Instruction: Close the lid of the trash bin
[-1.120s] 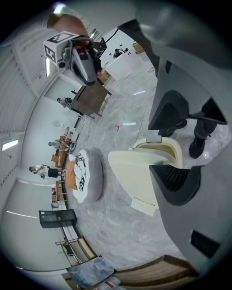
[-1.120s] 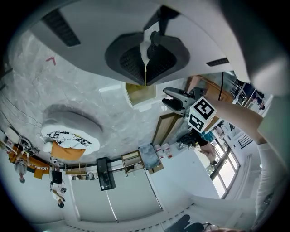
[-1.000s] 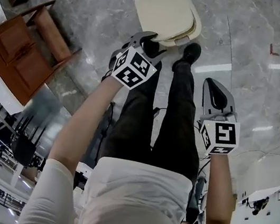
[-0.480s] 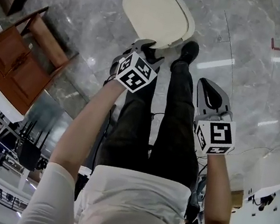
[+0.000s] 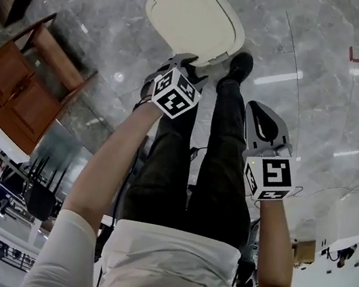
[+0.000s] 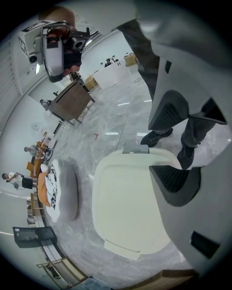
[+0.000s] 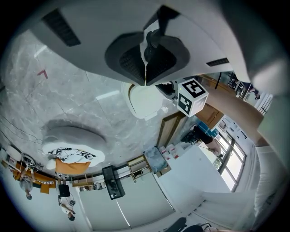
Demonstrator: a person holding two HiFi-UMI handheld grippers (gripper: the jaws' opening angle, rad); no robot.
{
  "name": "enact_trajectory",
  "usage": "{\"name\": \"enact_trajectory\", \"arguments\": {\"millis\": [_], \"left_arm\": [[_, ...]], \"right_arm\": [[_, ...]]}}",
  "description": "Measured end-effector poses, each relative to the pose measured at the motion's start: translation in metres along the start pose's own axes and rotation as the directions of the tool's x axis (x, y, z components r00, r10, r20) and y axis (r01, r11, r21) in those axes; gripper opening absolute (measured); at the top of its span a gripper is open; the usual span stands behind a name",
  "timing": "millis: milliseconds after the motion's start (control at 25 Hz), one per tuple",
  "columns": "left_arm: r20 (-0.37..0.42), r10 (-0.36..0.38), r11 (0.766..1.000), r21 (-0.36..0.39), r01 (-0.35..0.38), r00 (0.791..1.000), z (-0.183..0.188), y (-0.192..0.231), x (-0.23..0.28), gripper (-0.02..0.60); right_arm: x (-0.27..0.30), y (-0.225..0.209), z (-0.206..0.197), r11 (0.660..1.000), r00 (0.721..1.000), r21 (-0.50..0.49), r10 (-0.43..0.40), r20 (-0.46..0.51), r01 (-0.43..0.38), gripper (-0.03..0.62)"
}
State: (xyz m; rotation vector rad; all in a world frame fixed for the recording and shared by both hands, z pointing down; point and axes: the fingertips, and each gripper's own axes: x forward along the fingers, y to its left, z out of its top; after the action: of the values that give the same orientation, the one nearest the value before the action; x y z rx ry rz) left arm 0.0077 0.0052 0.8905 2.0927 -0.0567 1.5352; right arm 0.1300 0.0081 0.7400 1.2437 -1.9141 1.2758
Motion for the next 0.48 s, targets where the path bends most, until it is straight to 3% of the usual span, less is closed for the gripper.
{"name": "enact_trajectory", "arguments": {"millis": [480], "left_arm": [[-0.057,0.030,1.000,0.001,-0.030,0.998,-0.004,0.000,0.022,0.267]], "right_arm": [[0.001,-0.013,-0.012,0.999,1.000,0.039,-0.007,0.001,0.007,0.031]]}}
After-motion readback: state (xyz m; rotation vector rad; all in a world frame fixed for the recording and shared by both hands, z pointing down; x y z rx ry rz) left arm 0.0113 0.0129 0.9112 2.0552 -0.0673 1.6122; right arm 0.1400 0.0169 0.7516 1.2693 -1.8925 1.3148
